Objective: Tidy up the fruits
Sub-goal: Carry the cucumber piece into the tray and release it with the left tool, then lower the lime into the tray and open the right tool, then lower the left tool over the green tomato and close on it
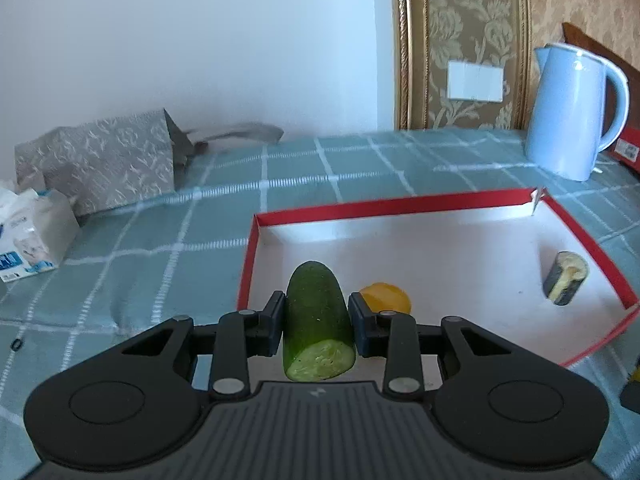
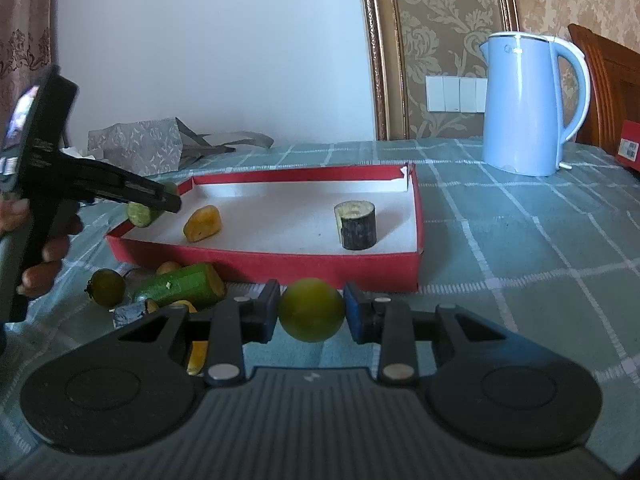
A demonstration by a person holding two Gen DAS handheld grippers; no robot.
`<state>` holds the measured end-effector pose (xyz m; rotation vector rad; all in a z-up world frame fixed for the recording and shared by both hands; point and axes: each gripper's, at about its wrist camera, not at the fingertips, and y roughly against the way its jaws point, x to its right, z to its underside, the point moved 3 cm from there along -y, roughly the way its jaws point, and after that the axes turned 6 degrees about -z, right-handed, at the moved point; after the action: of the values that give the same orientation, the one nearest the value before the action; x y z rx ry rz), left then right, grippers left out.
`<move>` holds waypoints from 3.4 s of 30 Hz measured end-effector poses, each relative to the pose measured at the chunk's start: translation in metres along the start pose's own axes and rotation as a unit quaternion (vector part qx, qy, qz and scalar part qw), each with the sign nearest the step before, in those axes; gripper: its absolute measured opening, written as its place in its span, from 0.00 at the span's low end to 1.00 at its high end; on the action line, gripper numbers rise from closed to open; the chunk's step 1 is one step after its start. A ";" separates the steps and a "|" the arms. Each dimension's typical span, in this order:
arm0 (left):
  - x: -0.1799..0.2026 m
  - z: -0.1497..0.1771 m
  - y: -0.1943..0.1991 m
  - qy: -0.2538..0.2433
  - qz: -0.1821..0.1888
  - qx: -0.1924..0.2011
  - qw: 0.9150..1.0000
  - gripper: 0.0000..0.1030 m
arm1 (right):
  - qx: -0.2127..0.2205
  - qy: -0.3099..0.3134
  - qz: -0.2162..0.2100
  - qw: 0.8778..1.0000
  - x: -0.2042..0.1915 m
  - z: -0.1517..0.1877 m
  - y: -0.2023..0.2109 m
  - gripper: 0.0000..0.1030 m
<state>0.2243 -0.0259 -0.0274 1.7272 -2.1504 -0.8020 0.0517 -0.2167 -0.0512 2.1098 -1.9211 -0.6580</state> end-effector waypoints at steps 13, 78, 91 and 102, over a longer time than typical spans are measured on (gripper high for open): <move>-0.021 0.006 0.033 0.047 -0.032 0.065 0.996 0.79 | -0.003 -0.006 -0.001 1.000 0.002 0.001 -0.001 0.31; -0.057 0.085 0.109 0.084 0.009 0.080 0.993 0.80 | 0.072 -0.021 0.025 0.997 0.001 -0.016 0.010 0.84; -0.035 0.087 0.110 0.035 0.027 0.079 0.996 0.80 | 0.090 0.024 0.042 0.995 -0.016 -0.014 0.017 0.91; -0.015 0.090 0.094 -0.009 0.011 0.047 0.999 0.80 | 0.094 0.022 0.036 0.995 -0.017 -0.015 0.019 0.92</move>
<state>0.1046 0.0238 -0.0444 1.7439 -2.2494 -0.7239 0.0412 -0.2048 -0.0266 2.1302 -2.0969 -0.4271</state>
